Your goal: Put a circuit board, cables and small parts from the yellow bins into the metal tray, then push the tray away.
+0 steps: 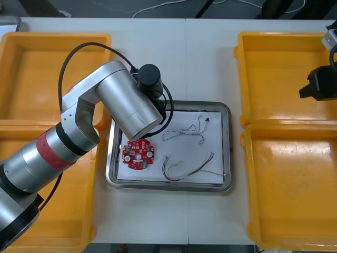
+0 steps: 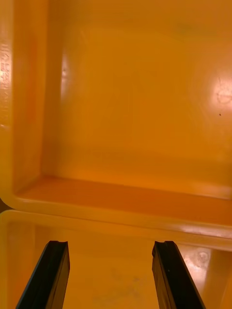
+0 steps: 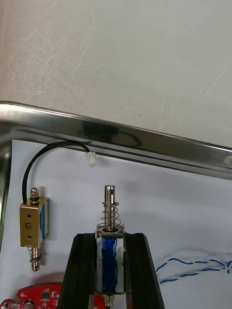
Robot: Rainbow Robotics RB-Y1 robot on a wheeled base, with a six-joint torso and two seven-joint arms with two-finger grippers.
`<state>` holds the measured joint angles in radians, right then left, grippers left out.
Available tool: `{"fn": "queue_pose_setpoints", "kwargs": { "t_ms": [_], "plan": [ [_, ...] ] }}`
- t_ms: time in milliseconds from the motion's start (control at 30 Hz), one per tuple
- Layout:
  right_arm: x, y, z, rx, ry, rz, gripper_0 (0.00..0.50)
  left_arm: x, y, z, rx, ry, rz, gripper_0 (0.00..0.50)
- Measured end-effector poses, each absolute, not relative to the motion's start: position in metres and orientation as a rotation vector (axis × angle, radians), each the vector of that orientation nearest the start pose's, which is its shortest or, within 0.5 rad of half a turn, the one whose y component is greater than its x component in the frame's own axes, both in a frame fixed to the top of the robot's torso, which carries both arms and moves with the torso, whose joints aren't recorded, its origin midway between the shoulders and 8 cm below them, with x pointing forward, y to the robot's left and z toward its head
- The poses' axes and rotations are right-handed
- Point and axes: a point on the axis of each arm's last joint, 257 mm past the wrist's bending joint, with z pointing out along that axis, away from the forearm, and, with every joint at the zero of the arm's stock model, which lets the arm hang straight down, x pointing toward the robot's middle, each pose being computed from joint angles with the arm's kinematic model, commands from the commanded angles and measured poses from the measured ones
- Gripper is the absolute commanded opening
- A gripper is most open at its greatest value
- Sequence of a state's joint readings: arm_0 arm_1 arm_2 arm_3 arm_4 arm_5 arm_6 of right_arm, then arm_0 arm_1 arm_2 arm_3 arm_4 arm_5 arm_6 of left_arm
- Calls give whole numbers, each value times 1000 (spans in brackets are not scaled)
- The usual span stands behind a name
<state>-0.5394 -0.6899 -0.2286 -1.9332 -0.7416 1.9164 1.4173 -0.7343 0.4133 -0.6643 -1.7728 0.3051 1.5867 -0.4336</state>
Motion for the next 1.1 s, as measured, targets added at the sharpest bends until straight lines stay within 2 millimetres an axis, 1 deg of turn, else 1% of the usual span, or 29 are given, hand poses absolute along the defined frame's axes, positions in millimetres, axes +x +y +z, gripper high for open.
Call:
{"fn": "queue_pose_setpoints", "kwargs": {
  "t_ms": [100, 200, 267, 367, 533, 567, 600, 633, 667, 700, 767, 800, 933, 1033, 1100],
  "plan": [
    [460, -343, -109, -75, 2562, 42, 500, 506, 83, -226, -268, 2481, -102, 0],
    [452, -348, -113, 50, 2563, 56, 500, 512, 85, -232, -256, 2482, -102, 0],
    [447, -351, -115, 96, 2563, 57, 500, 517, 85, -236, -242, 2479, -106, 0],
    [440, -354, -118, 100, 2563, 44, 500, 520, 84, -240, -221, 2479, -107, 0],
    [431, -360, -120, 146, 2554, 42, 500, 520, 84, -243, -209, 2484, -100, 0],
    [429, -362, -121, 158, 2552, 42, 500, 520, 84, -243, -209, 2484, -101, 22],
    [427, -364, -122, 168, 2551, 41, 500, 520, 83, -243, -209, 2484, -101, 68],
    [425, -365, -123, 177, 2551, 39, 500, 520, 83, -243, -209, 2485, -101, 195],
    [423, -366, -124, 180, 2550, 36, 500, 520, 83, -243, -209, 2485, -101, 307],
    [420, -367, -125, 180, 2549, 32, 500, 520, 83, -243, -209, 2485, -102, 383],
    [415, -368, -126, 175, 2546, 22, 500, 519, 83, -243, -209, 2485, -102, 449],
    [413, -368, -127, 171, 2546, 17, 500, 519, 83, -243, -209, 2485, -102, 500],
    [404, -366, -132, 161, 2549, 6, 500, 517, 82, -242, -206, 2489, -99, 500],
    [399, -365, -136, 190, 2554, 16, 500, 507, 82, -238, -197, 2505, -80, 500],
    [397, -364, -137, 212, 2556, 26, 500, 498, 78, -232, -182, 2521, -79, 500]
  ]
}}
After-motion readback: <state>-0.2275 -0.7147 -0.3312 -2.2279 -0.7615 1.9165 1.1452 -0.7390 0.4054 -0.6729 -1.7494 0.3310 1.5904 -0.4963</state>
